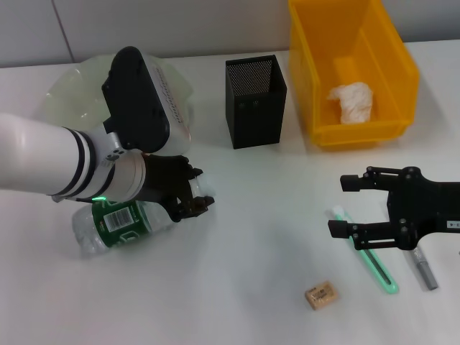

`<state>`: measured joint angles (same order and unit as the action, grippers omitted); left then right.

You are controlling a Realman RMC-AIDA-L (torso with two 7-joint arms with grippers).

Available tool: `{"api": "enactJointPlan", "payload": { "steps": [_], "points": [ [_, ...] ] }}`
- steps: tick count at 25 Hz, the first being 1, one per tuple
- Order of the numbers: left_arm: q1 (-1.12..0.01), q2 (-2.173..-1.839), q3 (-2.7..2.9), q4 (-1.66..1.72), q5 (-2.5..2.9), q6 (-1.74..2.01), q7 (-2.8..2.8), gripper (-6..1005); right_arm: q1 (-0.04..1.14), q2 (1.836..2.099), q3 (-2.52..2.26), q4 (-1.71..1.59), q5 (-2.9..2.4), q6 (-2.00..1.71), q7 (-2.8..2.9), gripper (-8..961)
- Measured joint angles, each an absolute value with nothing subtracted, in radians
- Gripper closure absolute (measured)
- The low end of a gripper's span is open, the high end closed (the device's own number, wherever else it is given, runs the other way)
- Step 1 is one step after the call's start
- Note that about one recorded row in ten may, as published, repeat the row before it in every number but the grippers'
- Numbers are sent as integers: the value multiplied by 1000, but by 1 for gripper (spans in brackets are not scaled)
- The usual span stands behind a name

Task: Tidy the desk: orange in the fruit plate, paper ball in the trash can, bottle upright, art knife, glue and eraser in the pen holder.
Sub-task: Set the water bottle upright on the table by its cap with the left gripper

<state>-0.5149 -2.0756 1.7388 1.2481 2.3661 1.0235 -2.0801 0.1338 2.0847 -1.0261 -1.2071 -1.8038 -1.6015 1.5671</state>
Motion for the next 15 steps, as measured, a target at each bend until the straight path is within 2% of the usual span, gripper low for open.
{"api": "enactJointPlan", "payload": {
  "steps": [15],
  "points": [
    [-399,-2074,1735,1431,2365,1025,-2092,550,133,2085,-1015,-1197,-1802,-1601,1560,133]
  ]
}}
